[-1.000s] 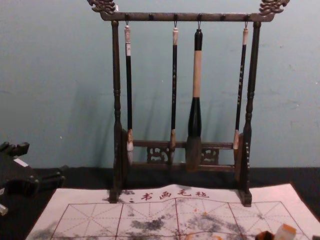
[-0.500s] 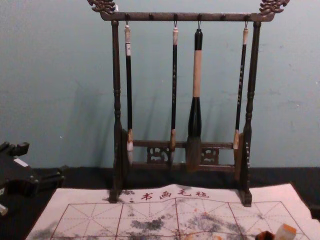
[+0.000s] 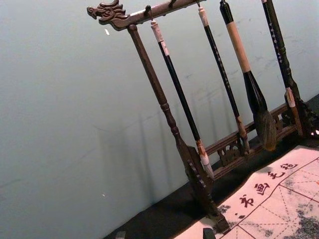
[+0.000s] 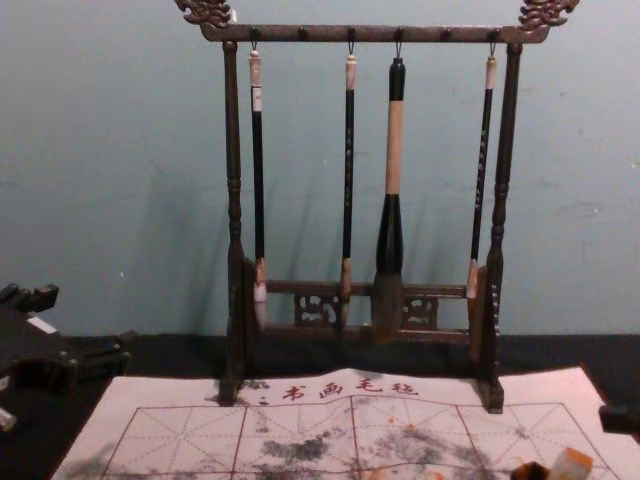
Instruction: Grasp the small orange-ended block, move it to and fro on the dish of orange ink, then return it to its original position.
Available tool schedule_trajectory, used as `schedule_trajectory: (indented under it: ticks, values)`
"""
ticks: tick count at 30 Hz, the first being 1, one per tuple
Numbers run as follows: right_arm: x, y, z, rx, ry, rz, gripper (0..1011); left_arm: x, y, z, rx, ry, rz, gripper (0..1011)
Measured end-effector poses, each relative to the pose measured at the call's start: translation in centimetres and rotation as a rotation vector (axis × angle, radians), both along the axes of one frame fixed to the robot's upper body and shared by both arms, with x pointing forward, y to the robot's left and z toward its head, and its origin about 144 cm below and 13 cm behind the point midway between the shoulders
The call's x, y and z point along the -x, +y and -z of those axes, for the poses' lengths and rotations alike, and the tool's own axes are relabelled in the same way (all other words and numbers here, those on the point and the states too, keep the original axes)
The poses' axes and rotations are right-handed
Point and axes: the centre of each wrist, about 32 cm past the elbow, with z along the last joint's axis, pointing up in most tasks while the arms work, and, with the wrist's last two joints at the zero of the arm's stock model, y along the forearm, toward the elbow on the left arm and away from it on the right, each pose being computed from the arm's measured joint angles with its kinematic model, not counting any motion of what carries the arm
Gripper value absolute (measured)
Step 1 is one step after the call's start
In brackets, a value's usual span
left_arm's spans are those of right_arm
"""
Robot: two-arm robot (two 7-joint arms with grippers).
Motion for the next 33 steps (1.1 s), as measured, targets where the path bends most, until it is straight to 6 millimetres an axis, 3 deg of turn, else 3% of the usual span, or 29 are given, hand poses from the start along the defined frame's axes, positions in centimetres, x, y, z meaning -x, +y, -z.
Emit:
schedule_trajectory:
  ticks: [33]
  values:
    - [-1.8, 0.3, 0.0, -0.048, 0.08, 0.002, 1003, 0.0, 0.0, 0.0, 0.0, 0.0, 0.0, 1001]
